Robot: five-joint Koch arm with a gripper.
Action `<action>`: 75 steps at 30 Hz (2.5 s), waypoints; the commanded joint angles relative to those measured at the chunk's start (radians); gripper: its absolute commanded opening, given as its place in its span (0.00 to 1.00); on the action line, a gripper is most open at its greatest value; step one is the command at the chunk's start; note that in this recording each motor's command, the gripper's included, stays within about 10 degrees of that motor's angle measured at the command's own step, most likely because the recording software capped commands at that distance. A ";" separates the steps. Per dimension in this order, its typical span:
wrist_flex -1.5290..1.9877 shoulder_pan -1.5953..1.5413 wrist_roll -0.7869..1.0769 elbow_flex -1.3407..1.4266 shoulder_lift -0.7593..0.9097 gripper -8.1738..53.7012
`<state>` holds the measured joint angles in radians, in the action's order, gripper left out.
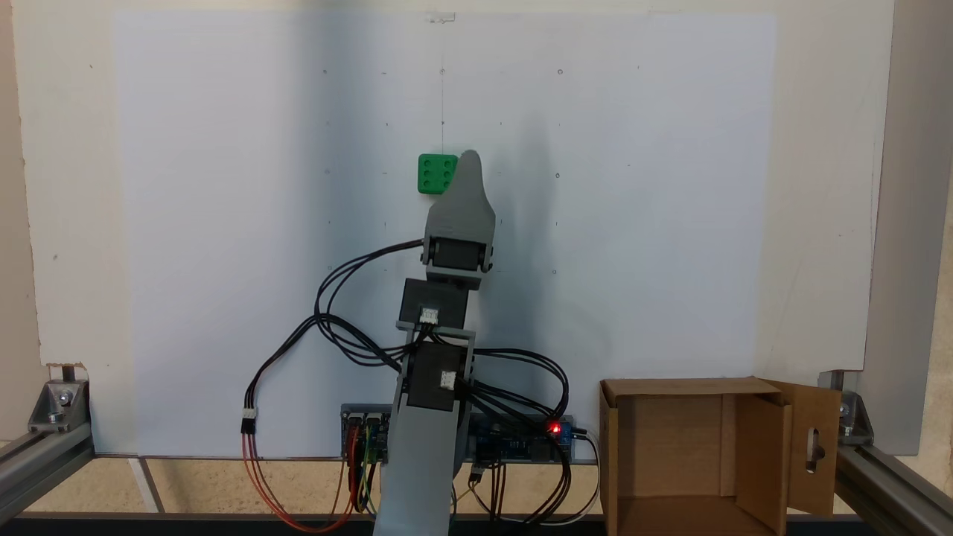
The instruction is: Grasp a green dice and put it in the bin.
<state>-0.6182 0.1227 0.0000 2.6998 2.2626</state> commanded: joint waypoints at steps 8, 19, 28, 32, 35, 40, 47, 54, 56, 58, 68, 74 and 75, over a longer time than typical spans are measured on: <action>0.626 -0.060 -0.002 -0.443 0.103 0.83; 1.354 -0.094 -0.015 -0.773 -0.038 0.83; 1.655 -0.092 -0.026 -0.986 -0.339 0.83; 1.654 -0.092 -0.037 -1.058 -0.443 0.83; 1.649 -0.092 -0.051 -1.106 -0.509 0.83; 1.638 -0.106 -0.078 -1.126 -0.549 0.83; 1.611 -0.133 -0.091 -1.124 -0.603 0.83; 1.582 -0.155 -0.092 -1.115 -0.684 0.83; 1.572 -0.155 -0.092 -1.106 -0.707 0.83; 1.517 -0.156 -0.092 -1.074 -0.713 0.83; 1.391 -0.156 -0.091 -0.976 -0.736 0.83; 1.394 -0.166 -0.087 -0.953 -0.733 0.84; 1.394 -0.166 -0.086 -0.948 -0.733 0.84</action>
<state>0.7762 -0.0291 -0.0506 1.7733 1.5217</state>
